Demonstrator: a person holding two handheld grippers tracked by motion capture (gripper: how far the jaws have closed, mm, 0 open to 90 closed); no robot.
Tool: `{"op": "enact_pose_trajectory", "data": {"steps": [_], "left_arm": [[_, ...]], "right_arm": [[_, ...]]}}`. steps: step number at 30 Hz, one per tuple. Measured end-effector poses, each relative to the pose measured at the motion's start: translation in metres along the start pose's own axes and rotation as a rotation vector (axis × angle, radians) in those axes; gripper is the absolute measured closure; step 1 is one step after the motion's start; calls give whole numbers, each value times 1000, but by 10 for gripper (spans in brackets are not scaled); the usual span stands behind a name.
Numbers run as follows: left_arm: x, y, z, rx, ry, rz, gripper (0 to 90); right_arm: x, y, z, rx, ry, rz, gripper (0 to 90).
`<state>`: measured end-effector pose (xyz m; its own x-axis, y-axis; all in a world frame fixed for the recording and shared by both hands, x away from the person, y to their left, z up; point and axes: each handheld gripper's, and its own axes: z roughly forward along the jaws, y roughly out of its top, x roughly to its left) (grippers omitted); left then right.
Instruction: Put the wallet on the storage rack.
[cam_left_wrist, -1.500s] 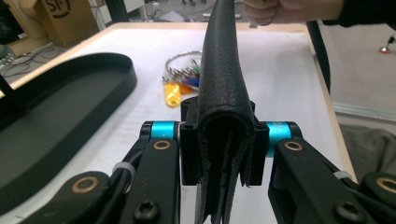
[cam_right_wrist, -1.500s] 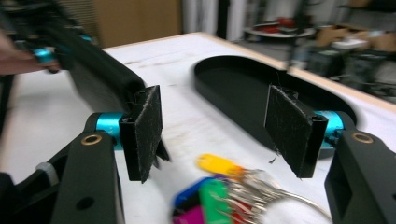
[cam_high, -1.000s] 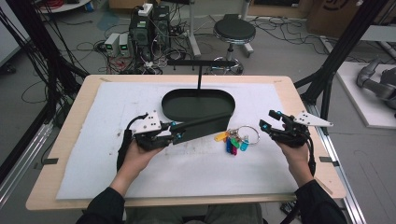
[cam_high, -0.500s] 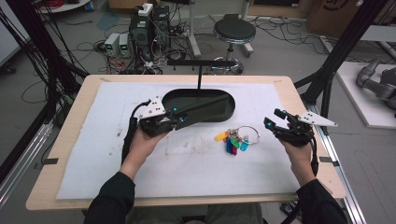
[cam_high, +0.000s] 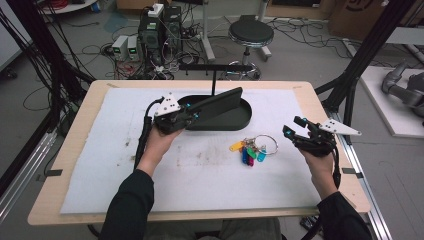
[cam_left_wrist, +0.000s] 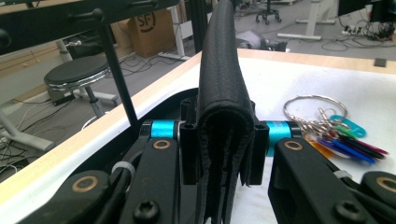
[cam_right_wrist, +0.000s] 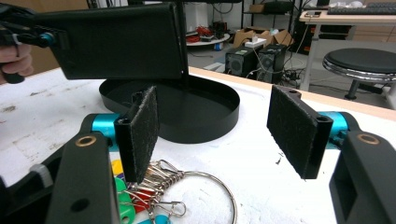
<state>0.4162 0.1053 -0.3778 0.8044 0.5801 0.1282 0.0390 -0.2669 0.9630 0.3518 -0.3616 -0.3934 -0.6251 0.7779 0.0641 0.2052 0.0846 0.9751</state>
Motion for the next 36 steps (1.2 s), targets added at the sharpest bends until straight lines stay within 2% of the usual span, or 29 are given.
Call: {"op": "enact_pose_trajectory", "data": {"steps": [7, 17, 24, 29, 32, 36], "left_arm": [[12, -10, 15, 32, 13, -21, 735], [25, -12, 40, 50, 29, -17, 734], [30, -26, 55, 72, 42, -33, 733], [31, -34, 61, 87, 51, -47, 733], [33, -38, 63, 70, 55, -71, 732], [35, -40, 63, 68, 51, -73, 728]], "right_arm": [[-1, 0, -1, -2, -5, 2, 349], [-2, -1, -4, -3, -6, 3, 349], [-2, -2, -5, 1, -4, 3, 349], [-2, -2, -4, 1, -3, -1, 349], [-2, -2, -4, 1, -4, -1, 349], [-3, -3, -4, 2, -6, 2, 349]]}}
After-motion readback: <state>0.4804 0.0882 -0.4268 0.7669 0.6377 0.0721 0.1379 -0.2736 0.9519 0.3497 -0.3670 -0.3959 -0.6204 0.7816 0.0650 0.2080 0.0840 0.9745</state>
